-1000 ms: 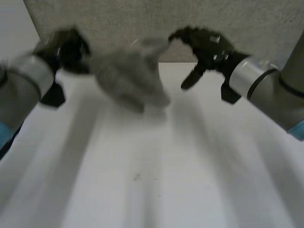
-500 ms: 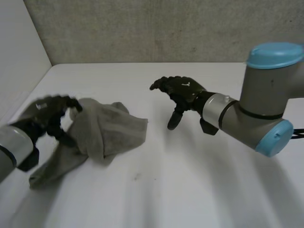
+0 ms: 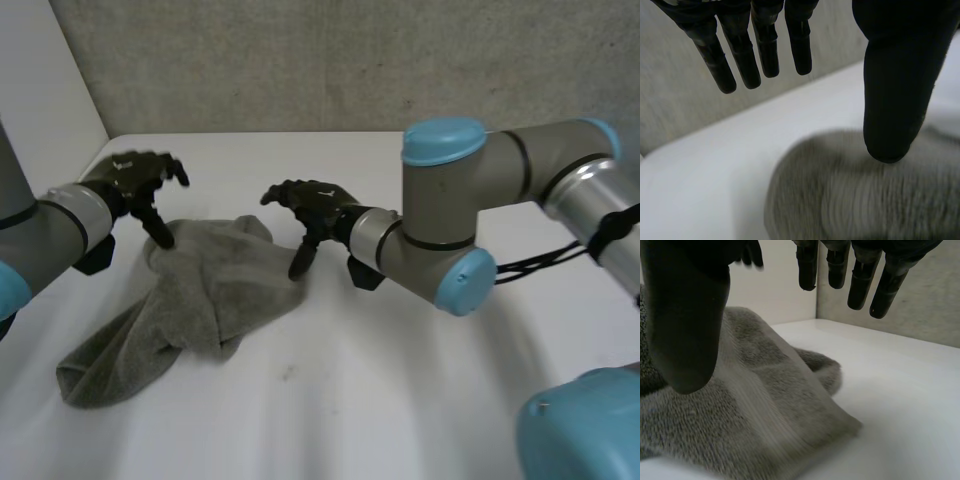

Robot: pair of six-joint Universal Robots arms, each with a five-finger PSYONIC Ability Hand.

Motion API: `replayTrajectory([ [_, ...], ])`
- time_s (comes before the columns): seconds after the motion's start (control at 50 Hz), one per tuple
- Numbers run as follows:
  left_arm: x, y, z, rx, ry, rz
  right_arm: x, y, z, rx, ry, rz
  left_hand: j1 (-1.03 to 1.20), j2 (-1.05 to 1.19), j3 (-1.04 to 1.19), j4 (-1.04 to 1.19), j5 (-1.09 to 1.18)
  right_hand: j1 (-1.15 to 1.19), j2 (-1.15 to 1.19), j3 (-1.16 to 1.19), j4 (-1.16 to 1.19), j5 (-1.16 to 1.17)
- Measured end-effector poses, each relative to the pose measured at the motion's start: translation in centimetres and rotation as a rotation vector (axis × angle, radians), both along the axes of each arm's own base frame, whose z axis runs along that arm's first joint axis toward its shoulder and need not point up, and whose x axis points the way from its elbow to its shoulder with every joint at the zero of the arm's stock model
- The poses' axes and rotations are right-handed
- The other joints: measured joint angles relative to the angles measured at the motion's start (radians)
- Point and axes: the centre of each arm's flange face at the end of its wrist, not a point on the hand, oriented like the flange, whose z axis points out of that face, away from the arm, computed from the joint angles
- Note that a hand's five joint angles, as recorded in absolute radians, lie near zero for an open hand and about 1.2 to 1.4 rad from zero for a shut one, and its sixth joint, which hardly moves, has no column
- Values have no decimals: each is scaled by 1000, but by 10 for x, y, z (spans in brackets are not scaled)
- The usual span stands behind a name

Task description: Fold the towel.

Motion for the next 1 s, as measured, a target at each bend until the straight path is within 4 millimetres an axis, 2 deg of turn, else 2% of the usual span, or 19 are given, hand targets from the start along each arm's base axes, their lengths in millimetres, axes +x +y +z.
replayTrajectory([
  [0.1, 3, -3, -23, 69, -74, -12, 19, 8, -14, 11, -25, 47, -3, -2, -2, -3, -1, 0, 0, 0, 0, 0],
  [0.16, 4, -2, -30, 89, -93, -17, 26, 16, -22, 17, -20, 68, 56, 57, 52, 53, 57, 0, 0, 0, 0, 0],
  [0.28, 4, 1, -36, 102, -105, -24, 36, 34, -41, 40, 11, 106, 440, 444, 444, 446, 444, 0, 0, 0, 0, 0],
  [0.3, 4, 1, -35, 100, -105, -25, 36, 37, -41, 40, 16, 110, 567, 573, 572, 575, 574, 0, 0, 0, 0, 0],
  [0.34, 2, 1, -32, 88, -102, -29, 37, 40, -37, 31, 22, 108, 683, 695, 694, 697, 692, 0, 0, 0, 0, 0],
  [0.44, -8, -1, -19, 38, -93, -51, 27, 35, -9, -24, 32, 36, 726, 764, 763, 765, 745, 0, 0, 0, 0, 0],
  [0.54, -32, 3, 3, -40, -74, -108, -6, 11, 27, -70, 53, -118, 734, 775, 774, 775, 753, 0, 0, 0, 0, 0],
  [0.6, -54, 10, 19, -98, -56, -163, -41, -7, 48, -89, 70, -224, 734, 776, 775, 776, 753, 0, 0, 0, 0, 0],
  [0.68, -79, 23, 33, -147, -35, -229, -82, -24, 65, -127, 74, -323, 736, 777, 775, 778, 753, 0, 0, 0, 0, 0],
  [0.72, -95, 34, 39, -171, -25, -272, -110, -32, 74, -163, 74, -382, 736, 777, 776, 779, 754, 0, 0, 0, 0, 0],
  [0.8, -116, 51, 42, -191, -27, -310, -150, -37, 80, -217, 84, -444, 735, 774, 773, 776, 754, 0, 0, 0, 0, 0],
  [0.82, -118, 52, 41, -192, -29, -309, -154, -37, 80, -220, 86, -446, 726, 740, 739, 741, 738, 0, 0, 0, 0, 0],
  [0.86, -121, 55, 39, -190, -51, -295, -169, -35, 75, -223, 101, -441, 433, 446, 447, 447, 459, 0, 0, 0, 0, 0],
  [0.9, -119, 55, 36, -186, -74, -275, -176, -33, 70, -214, 111, -425, 238, 236, 250, 250, 252, 0, 0, 0, 0, 0],
  [0.92, -115, 53, 33, -180, -95, -255, -179, -30, 65, -203, 117, -409, 94, 111, 111, 113, 115, 0, 0, 0, 0, 0],
  [1.0, -91, 39, 22, -143, -161, -171, -182, -24, 52, -165, 128, -361, -147, -150, -149, -138, -139, 0, 0, 0, 0, 0],
])
